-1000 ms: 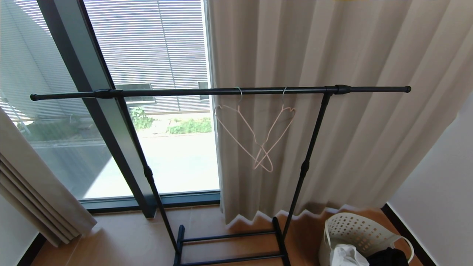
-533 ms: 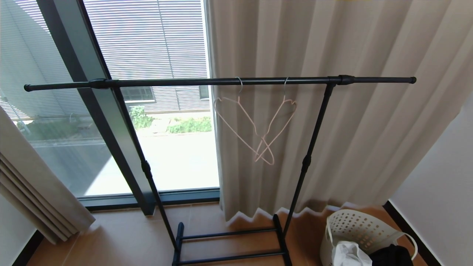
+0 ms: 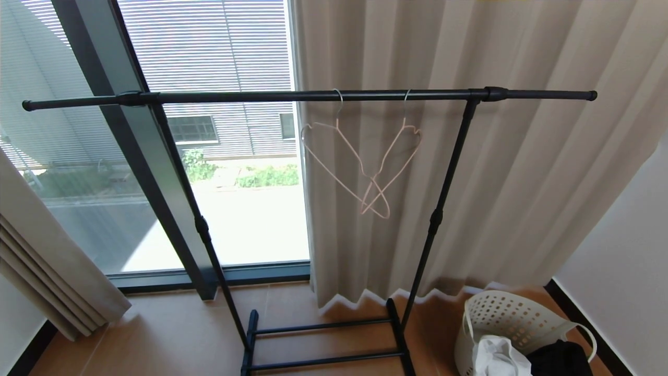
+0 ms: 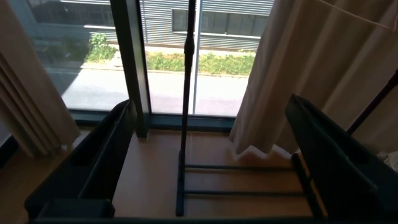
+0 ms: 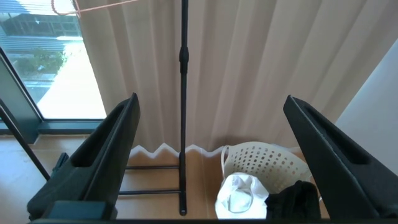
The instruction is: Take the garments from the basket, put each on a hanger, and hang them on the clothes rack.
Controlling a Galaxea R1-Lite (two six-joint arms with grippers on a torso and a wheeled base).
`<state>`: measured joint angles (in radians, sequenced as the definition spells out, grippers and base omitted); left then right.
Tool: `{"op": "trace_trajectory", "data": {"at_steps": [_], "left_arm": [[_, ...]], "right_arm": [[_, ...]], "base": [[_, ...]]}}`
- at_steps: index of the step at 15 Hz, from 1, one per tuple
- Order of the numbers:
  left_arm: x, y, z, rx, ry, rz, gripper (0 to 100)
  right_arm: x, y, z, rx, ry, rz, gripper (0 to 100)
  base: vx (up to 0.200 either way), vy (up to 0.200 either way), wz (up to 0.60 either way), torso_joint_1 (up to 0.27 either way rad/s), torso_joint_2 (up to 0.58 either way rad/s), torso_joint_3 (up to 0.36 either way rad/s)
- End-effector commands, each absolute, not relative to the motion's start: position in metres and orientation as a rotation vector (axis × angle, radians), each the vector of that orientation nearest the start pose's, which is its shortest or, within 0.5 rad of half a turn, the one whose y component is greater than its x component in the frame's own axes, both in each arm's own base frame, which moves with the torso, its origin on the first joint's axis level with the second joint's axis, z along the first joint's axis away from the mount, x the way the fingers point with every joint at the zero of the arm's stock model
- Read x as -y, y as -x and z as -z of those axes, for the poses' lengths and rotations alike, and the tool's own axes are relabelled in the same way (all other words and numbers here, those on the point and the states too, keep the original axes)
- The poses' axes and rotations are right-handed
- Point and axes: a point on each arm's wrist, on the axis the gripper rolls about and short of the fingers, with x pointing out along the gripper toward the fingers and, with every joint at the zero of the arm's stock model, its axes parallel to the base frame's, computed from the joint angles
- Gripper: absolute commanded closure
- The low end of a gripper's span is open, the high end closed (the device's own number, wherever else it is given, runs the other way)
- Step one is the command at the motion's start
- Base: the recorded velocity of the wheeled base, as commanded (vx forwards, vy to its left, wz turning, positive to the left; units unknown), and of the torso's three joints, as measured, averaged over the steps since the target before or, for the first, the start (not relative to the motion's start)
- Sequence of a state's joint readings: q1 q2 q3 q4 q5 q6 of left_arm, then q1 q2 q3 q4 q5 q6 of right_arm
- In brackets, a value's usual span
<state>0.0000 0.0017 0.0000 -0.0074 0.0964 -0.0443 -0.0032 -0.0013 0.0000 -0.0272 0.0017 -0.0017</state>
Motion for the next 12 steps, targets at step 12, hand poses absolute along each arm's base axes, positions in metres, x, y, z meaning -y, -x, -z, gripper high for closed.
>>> {"op": "trace_trajectory", "data": {"at_steps": [12], "left_arm": [[-0.0022, 0.0228, -0.0763, 0.008, 0.048, -0.096, 0]], "right_arm": [[-0.0001, 0.0228, -0.0783, 0.028, 0.002, 0.002, 0]], "base": [[0.0, 0.0, 0.0, -0.194, 0.48, 0.287]]}}
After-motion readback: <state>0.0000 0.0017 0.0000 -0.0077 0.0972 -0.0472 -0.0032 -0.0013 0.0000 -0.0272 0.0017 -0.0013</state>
